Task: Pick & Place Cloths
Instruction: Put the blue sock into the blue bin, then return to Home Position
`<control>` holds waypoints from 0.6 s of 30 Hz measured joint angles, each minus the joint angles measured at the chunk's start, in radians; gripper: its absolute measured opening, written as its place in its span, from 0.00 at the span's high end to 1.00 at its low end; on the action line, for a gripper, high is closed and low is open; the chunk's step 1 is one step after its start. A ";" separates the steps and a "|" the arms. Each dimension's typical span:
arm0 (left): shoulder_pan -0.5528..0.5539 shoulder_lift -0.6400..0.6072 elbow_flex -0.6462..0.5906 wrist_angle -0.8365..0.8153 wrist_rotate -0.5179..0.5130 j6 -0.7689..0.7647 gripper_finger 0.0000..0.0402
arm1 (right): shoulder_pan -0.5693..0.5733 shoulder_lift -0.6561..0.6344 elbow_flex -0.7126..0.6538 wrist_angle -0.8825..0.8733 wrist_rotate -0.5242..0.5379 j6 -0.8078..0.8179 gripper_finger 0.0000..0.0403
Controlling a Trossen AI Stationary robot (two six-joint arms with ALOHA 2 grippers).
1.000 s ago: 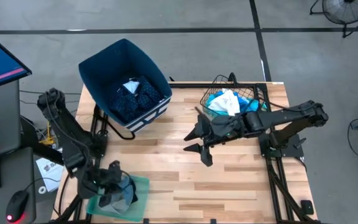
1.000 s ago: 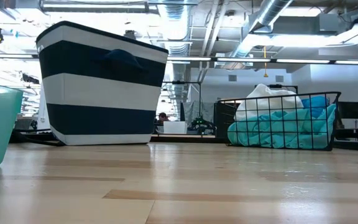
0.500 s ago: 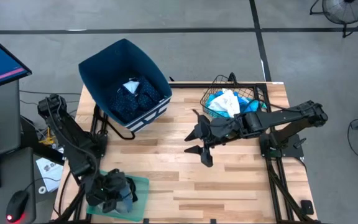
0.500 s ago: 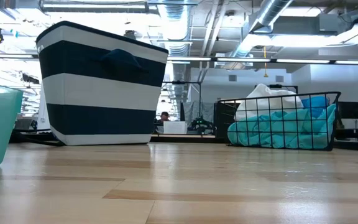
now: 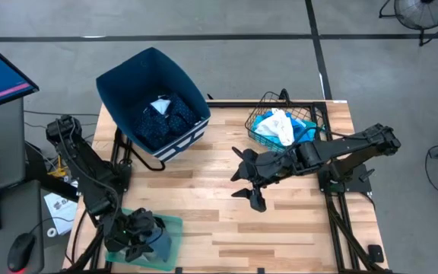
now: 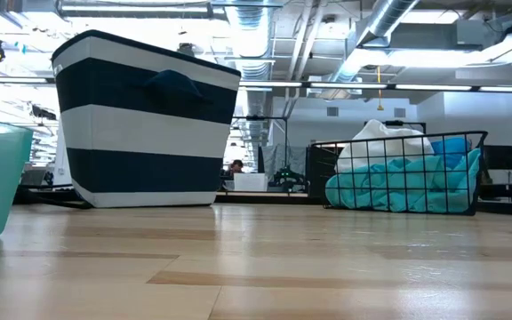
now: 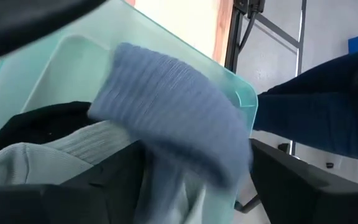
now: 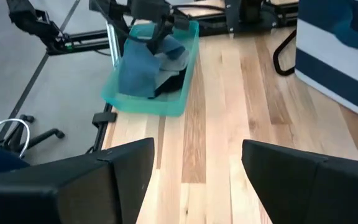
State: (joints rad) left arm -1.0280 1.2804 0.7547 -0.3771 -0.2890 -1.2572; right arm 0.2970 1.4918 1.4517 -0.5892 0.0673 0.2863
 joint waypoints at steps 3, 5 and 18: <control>0.003 0.000 0.000 0.001 0.011 -0.030 0.33 | 0.005 0.000 0.000 -0.021 0.000 0.000 0.41; 0.003 0.000 0.000 0.004 0.055 -0.063 0.32 | 0.005 0.000 0.000 -0.022 0.000 0.000 0.41; 0.085 -0.413 0.000 0.111 -0.248 -0.151 0.38 | 0.007 -0.310 0.000 0.076 -0.018 -0.059 0.41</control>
State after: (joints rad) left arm -0.9432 0.8678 0.7547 -0.2658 -0.5365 -1.4081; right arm 0.3042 1.1818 1.4517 -0.5129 0.0498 0.2275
